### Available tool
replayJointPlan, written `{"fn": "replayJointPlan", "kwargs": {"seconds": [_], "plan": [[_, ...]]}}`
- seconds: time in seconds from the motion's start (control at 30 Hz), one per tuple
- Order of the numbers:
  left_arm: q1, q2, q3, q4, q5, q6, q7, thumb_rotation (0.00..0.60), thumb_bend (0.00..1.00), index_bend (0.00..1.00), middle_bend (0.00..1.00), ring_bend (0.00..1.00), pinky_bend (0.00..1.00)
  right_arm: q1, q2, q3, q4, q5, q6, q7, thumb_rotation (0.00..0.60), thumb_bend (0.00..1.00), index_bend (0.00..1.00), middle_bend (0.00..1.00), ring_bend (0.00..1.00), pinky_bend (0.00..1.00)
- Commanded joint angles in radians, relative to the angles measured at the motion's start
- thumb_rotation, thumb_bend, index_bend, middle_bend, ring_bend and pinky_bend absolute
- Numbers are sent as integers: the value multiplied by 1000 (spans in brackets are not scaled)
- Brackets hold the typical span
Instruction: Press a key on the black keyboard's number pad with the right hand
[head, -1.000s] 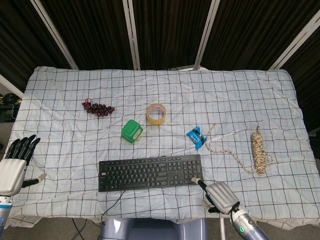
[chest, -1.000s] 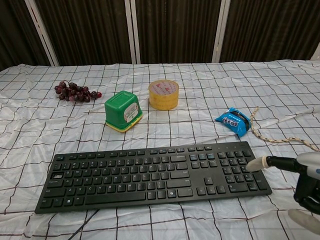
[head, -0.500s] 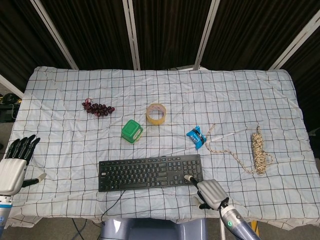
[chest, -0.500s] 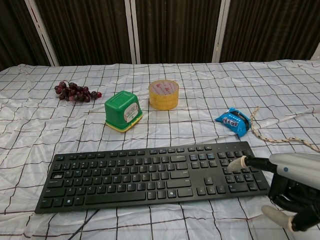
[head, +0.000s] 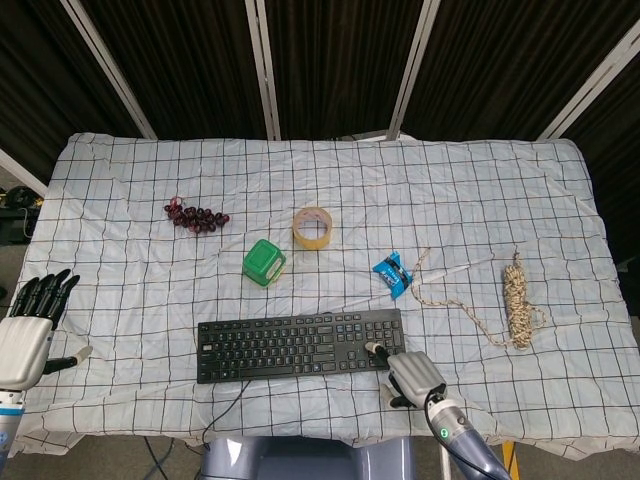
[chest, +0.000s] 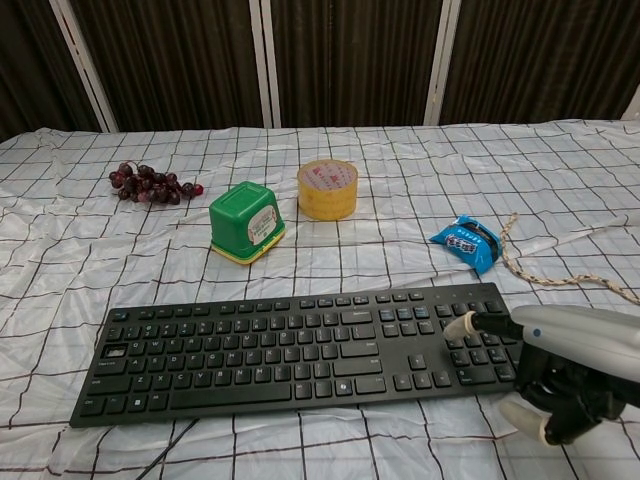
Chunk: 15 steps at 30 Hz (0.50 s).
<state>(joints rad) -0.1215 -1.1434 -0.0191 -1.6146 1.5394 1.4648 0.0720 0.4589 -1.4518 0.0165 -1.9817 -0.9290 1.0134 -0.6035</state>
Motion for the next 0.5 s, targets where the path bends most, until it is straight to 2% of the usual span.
{"fn": "replayJointPlan", "kwargs": {"seconds": [0.03,0.5], "plan": [[-1,0,1,0,0,-2,-1,600,42,0,0,0,0,13,-11,-2,5,25,12,-9,600,488,104,897,875,778],[-1,0,1,0,1,-1,-1,600,41,0,0,0,0,43,-33,-32,22,85,42,-17,600,492,104,897,875,778]]}}
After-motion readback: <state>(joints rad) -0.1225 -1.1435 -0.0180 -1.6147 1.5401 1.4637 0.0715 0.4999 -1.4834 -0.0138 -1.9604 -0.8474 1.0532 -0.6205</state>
